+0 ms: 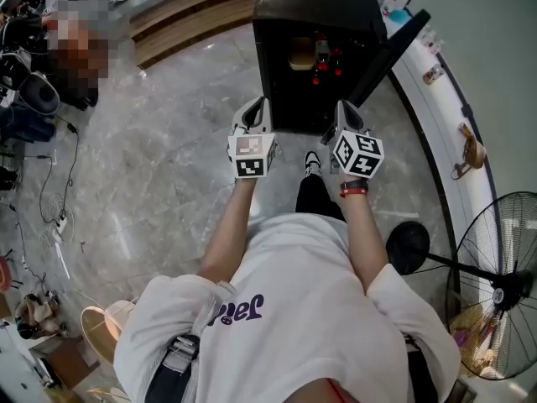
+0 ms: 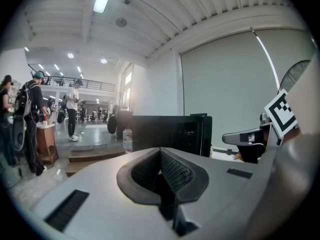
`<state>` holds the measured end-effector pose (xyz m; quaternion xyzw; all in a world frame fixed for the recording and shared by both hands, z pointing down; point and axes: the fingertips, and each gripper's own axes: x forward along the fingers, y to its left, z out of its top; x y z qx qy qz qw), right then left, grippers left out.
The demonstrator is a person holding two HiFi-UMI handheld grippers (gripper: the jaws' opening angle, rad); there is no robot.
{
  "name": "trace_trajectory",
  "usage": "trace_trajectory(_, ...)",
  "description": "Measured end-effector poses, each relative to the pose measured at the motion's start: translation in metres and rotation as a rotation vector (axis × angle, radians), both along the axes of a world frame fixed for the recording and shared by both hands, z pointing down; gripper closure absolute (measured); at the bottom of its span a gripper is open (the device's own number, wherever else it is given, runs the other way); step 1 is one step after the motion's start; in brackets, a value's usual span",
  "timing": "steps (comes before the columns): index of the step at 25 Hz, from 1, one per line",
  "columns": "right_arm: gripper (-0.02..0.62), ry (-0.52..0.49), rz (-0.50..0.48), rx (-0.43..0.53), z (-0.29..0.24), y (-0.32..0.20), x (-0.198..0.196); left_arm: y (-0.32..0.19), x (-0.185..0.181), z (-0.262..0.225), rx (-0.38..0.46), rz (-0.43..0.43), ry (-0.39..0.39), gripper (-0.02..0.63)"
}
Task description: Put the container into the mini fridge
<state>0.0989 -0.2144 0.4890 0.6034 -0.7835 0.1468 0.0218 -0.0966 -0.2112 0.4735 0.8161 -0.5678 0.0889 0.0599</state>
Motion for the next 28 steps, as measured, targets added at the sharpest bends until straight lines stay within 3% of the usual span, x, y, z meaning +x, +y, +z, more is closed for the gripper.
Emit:
trace_trajectory(10, 0.581, 0.008, 0.019, -0.004, 0.001, -0.002, 0.008, -0.008, 0.005, -0.01, 0.056, 0.028, -0.02, 0.589)
trace_trajectory(13, 0.581, 0.016, 0.018, -0.003, 0.001, 0.0, 0.007, -0.008, 0.003, -0.006, 0.037, 0.022, -0.038, 0.589)
trace_trajectory(17, 0.581, 0.019, 0.005, -0.007, 0.003, 0.0, 0.003, -0.009, -0.002, 0.005, -0.031, -0.006, 0.017, 0.589)
trace_trajectory(21, 0.581, 0.023, -0.042, -0.021, 0.006, 0.0, -0.008, -0.008, -0.003, 0.01, -0.028, 0.003, -0.023, 0.588)
trace_trajectory(28, 0.583, 0.049, -0.142, -0.043, 0.015, -0.014, -0.011, -0.018, 0.006, 0.024, -0.068, 0.05, 0.045, 0.588)
